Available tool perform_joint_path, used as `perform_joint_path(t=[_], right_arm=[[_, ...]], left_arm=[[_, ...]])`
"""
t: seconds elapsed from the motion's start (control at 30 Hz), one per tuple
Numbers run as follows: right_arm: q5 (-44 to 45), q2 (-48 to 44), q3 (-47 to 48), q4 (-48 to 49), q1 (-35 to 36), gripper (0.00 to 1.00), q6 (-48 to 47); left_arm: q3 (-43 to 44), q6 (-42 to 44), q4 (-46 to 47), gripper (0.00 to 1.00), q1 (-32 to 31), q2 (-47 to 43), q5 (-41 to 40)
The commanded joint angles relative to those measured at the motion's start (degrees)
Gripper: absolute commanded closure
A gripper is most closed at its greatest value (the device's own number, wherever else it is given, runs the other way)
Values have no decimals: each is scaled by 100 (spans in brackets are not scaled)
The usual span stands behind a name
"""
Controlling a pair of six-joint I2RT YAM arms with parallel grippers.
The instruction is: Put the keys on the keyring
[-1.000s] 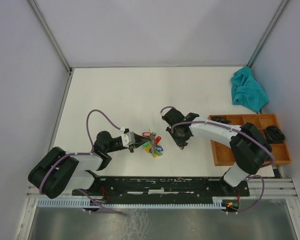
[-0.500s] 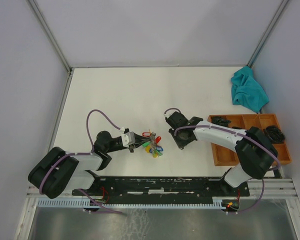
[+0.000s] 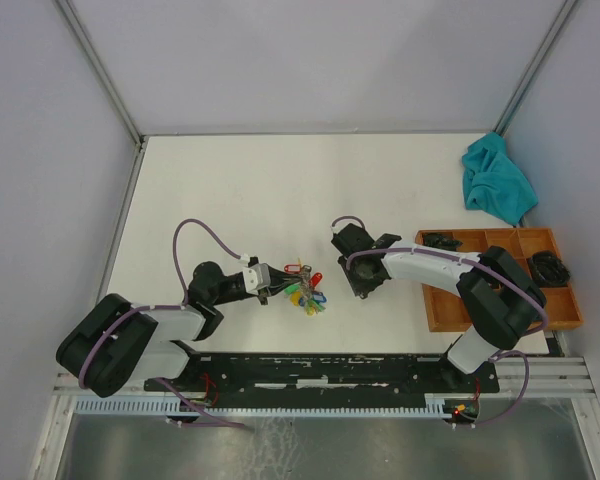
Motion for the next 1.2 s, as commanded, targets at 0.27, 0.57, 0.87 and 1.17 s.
perform_joint_path(t=[0.27,0.57,0.87,1.17], right_arm=[[-137,-281,16,23,-24,82,126],[-390,-343,95,-74,-24,86,135],[-470,-133,80,-22,-24,84,134],[-210,-82,46,48,-24,85,130]], left_arm=[[201,-236,237,97,0,-74,-12],[210,-244,204,97,-12,-66,-12],[227,-246,183,97,-22,-48,-12],[227,-240,175,97,-24,-57,-12]])
